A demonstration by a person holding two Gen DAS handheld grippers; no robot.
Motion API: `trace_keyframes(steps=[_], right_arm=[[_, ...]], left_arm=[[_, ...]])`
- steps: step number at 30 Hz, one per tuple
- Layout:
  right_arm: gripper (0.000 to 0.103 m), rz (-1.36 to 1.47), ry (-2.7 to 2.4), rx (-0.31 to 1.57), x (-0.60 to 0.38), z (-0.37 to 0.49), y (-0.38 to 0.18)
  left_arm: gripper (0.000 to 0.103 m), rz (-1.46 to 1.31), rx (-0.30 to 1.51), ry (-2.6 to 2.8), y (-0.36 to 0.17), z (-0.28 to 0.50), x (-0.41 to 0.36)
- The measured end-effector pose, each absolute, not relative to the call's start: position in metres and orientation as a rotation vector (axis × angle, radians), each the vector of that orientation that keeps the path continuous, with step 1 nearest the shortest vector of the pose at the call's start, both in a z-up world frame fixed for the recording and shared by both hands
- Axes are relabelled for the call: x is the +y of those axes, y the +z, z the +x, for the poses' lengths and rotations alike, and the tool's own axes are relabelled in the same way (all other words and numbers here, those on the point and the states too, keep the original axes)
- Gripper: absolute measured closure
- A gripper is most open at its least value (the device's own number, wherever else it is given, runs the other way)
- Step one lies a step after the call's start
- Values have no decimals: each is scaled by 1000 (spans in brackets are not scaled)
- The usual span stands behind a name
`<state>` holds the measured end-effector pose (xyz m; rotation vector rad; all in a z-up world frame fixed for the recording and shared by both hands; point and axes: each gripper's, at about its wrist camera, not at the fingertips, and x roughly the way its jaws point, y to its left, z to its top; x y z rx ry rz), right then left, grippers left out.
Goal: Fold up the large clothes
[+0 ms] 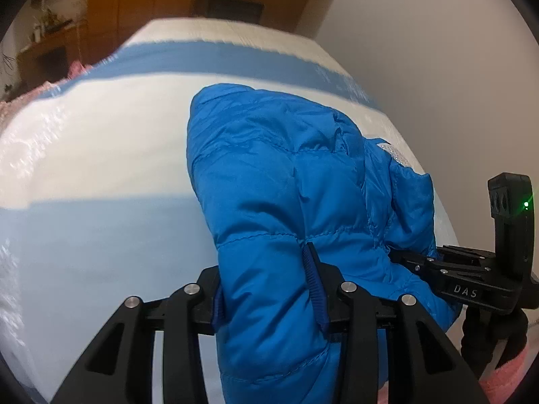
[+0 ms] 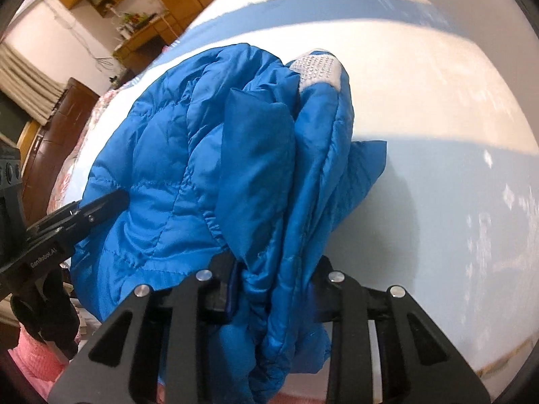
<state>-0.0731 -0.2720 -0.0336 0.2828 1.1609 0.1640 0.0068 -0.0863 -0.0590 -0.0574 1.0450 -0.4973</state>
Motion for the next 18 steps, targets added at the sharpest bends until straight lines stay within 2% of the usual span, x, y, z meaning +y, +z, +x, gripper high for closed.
trace_keyframes(steps=[10,15,18], right_arm=[[74,242,238,1123,-242,49,-37],[74,273,248,1161,-226,109,-62],[72,270,216,1223,-219,123,-89]], left_arm=[[62,-93,988,-379,-65,28,-81],[62,-112,1014,-346,-85,74,-52],[59,-78,1077,-337,-115,94,-44]])
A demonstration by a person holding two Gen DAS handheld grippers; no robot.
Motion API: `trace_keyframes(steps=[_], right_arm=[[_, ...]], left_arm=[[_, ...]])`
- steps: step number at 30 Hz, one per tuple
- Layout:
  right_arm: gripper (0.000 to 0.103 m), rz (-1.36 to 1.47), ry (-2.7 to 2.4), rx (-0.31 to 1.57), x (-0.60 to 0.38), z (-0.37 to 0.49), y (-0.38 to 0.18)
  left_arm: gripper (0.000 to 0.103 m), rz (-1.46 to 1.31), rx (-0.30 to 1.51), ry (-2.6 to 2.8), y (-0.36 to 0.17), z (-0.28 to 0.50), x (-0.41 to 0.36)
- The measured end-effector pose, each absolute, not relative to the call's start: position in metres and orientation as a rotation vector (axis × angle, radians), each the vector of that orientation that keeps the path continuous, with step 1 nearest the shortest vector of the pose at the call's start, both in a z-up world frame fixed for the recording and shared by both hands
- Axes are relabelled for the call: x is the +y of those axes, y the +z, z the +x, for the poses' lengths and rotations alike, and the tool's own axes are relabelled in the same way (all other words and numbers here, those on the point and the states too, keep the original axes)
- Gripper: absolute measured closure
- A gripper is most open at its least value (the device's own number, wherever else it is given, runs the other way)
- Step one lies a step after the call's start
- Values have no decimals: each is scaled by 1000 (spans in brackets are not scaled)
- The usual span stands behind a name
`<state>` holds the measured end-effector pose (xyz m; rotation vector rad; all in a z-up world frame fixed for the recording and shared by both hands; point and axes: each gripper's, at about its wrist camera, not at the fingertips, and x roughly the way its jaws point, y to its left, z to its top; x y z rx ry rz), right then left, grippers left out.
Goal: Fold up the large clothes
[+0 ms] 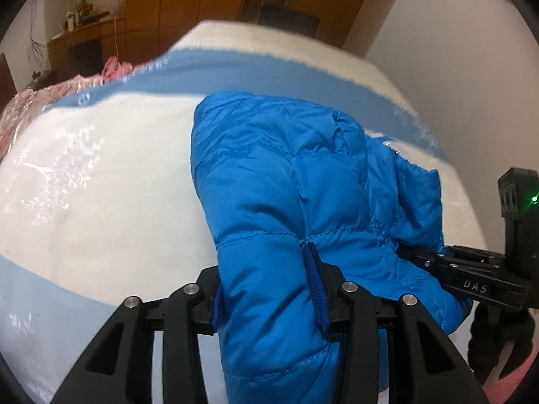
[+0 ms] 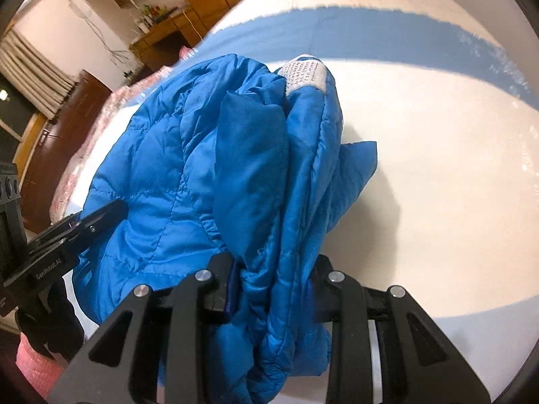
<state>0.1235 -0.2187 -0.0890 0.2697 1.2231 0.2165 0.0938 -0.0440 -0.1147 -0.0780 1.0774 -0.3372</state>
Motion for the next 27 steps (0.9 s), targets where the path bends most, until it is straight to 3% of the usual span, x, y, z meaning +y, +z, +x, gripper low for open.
trace_keyframes(steps=[9,18,22,27], right_arm=[[62,322,189,1269,-226,134,-110],[45,314,187,1206,-246,108,-46],[44,254,233,1208,-229,89,-30],[46,231,153,1274,-227,84,-59]], left_arm=[[52,10,1085,-339,-138,94,-40],[50,-14,1079,-311,-99,83,-12],[50,12,1053,-287,-86,64,-6],[50,31,1089,-276,-106,51,-7]])
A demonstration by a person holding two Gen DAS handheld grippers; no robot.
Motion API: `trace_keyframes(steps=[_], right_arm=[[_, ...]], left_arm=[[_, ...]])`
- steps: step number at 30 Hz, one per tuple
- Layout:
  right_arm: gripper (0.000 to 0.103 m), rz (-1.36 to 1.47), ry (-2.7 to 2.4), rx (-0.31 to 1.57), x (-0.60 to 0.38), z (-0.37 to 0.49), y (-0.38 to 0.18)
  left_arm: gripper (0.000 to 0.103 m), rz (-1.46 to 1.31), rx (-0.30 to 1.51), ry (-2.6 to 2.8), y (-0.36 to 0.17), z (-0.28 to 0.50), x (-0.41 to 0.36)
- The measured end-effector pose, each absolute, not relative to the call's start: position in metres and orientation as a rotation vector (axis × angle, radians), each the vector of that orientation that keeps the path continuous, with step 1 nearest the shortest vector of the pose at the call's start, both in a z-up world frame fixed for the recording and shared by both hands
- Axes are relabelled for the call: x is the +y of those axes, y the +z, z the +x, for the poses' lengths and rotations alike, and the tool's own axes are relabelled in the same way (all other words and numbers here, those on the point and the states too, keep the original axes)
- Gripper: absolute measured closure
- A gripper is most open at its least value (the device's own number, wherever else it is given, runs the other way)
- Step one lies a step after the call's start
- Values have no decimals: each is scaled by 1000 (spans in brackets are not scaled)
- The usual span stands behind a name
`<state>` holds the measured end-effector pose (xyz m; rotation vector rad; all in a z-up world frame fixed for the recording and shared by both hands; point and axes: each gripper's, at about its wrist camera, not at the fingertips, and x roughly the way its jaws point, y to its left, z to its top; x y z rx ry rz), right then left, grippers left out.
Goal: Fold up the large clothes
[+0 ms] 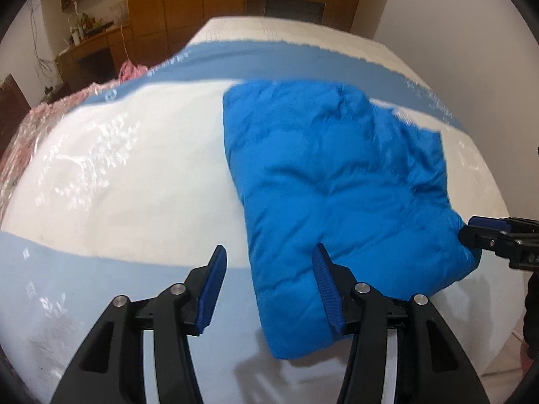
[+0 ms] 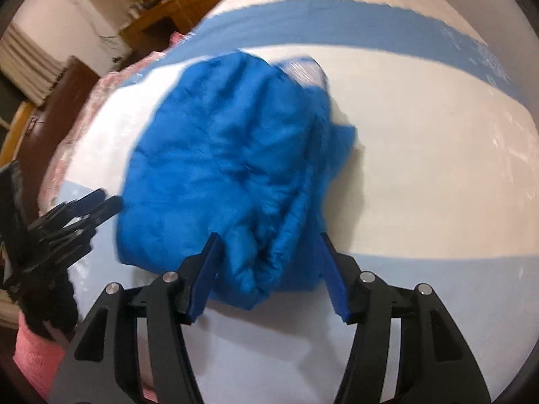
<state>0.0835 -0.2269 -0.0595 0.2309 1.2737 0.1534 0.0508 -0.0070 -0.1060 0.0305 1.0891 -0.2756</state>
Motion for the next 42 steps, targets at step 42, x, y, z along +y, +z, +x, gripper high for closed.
trace_keyframes(steps=[42], right_arm=[[8,94,25,1180,-189,-31,11]], left_arm=[[10,17,1060,-159,-33,-47,21]])
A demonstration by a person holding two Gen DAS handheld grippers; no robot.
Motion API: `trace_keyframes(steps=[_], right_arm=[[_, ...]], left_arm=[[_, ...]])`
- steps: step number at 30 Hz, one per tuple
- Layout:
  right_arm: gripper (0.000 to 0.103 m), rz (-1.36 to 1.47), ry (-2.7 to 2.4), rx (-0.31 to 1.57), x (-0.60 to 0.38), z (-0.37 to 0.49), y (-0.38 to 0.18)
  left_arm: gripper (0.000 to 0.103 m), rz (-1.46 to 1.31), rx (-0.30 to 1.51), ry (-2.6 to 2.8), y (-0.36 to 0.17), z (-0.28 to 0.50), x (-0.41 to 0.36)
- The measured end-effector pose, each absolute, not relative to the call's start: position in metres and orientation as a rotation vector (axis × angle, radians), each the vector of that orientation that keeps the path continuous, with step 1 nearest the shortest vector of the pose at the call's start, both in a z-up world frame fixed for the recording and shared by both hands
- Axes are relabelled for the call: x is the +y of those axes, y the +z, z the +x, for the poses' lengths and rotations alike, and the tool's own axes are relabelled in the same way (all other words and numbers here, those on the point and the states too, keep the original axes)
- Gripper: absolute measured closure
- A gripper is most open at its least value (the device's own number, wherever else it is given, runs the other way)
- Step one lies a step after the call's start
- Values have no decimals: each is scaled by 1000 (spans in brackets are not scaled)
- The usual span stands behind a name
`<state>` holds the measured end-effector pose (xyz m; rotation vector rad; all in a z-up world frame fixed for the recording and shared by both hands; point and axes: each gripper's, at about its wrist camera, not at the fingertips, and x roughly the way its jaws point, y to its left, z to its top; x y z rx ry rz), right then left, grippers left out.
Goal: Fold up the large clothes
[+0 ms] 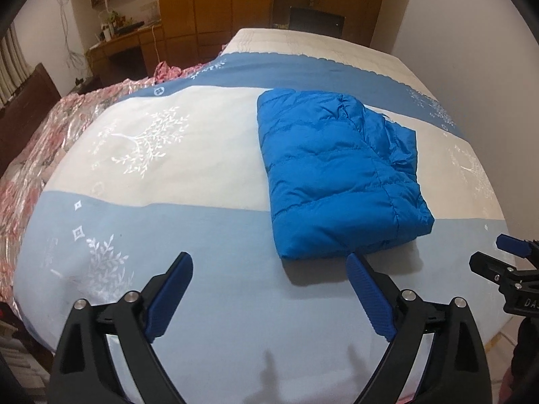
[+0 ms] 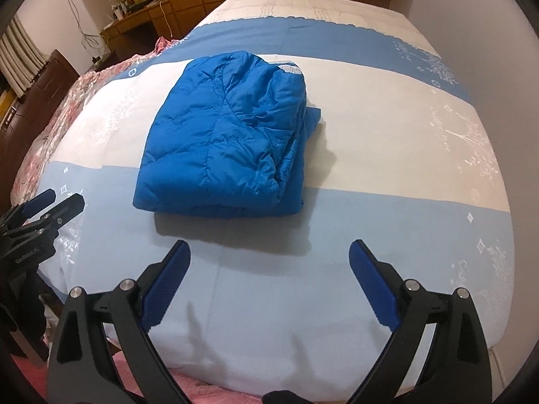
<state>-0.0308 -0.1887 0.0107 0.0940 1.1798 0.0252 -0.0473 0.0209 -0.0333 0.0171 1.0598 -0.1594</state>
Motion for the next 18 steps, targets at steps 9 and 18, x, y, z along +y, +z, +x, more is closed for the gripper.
trace_keyframes(steps=[9,18], right_arm=[[7,84,18,1160,-183,-47,28],[7,76,10,1164,-178,-56,32]], left_arm=[[10,20,1052,-168,-18,-67,21],[10,38,1020,-173,0,-83,22]])
